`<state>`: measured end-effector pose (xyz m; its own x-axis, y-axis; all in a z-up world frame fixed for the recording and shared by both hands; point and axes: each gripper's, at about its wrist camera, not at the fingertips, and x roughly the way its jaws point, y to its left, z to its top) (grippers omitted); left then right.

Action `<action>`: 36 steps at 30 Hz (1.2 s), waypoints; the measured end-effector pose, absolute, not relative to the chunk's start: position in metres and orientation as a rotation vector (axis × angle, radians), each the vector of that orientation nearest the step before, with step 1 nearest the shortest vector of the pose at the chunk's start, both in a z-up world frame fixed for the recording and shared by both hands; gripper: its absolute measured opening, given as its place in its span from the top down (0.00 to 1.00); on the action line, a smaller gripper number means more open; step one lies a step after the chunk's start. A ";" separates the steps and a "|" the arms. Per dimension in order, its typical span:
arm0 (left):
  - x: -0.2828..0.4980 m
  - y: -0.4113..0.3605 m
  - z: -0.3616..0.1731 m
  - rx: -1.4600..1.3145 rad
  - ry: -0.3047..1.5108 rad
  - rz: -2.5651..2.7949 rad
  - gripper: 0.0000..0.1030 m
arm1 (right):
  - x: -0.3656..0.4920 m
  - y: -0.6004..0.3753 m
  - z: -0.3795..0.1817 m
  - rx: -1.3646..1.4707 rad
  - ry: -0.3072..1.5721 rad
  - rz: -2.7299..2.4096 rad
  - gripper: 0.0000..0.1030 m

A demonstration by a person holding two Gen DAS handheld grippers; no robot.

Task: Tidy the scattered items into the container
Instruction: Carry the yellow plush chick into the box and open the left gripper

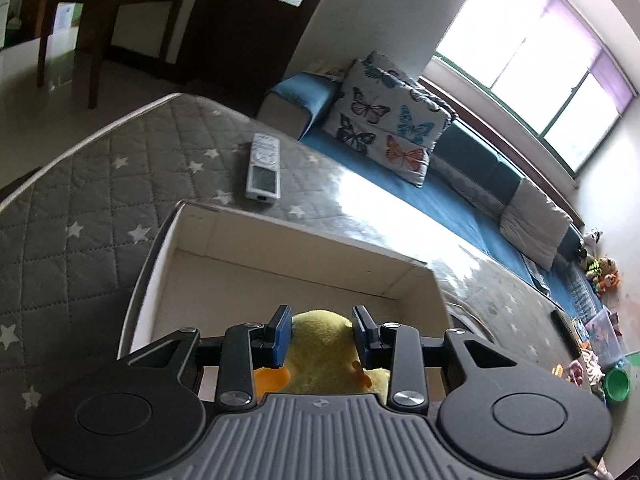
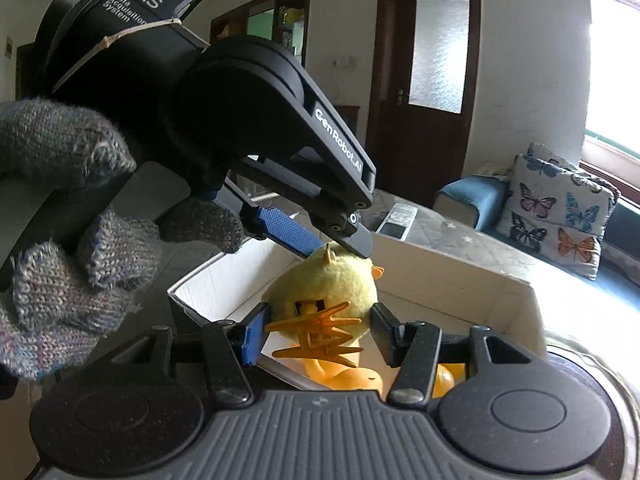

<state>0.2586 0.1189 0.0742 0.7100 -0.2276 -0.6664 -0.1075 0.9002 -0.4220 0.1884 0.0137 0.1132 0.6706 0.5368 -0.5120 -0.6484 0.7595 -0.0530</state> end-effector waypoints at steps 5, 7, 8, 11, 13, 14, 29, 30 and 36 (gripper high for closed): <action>0.261 0.126 0.063 -0.489 0.798 -0.067 0.65 | 0.196 0.018 0.103 -0.243 0.519 0.671 0.45; 0.261 0.128 0.062 -0.498 0.796 -0.070 0.65 | 0.196 0.018 0.101 -0.241 0.520 0.670 0.45; 0.260 0.128 0.063 -0.498 0.794 -0.070 0.65 | 0.193 0.020 0.102 -0.243 0.517 0.670 0.45; 0.257 0.129 0.066 -0.493 0.782 -0.066 0.65 | 0.190 0.018 0.104 -0.238 0.509 0.669 0.45; 0.253 0.129 0.069 -0.491 0.770 -0.064 0.65 | 0.187 0.017 0.106 -0.230 0.510 0.672 0.44; 0.251 0.130 0.070 -0.492 0.767 -0.063 0.65 | 0.186 0.017 0.106 -0.230 0.511 0.675 0.44; 0.228 0.147 0.077 -0.512 0.739 -0.024 0.65 | 0.165 0.034 0.108 -0.251 0.475 0.738 0.41; 0.226 0.146 0.078 -0.511 0.738 -0.023 0.65 | 0.165 0.034 0.108 -0.253 0.473 0.739 0.41; 0.212 0.147 0.080 -0.500 0.743 -0.019 0.65 | 0.169 0.042 0.106 -0.235 0.495 0.745 0.38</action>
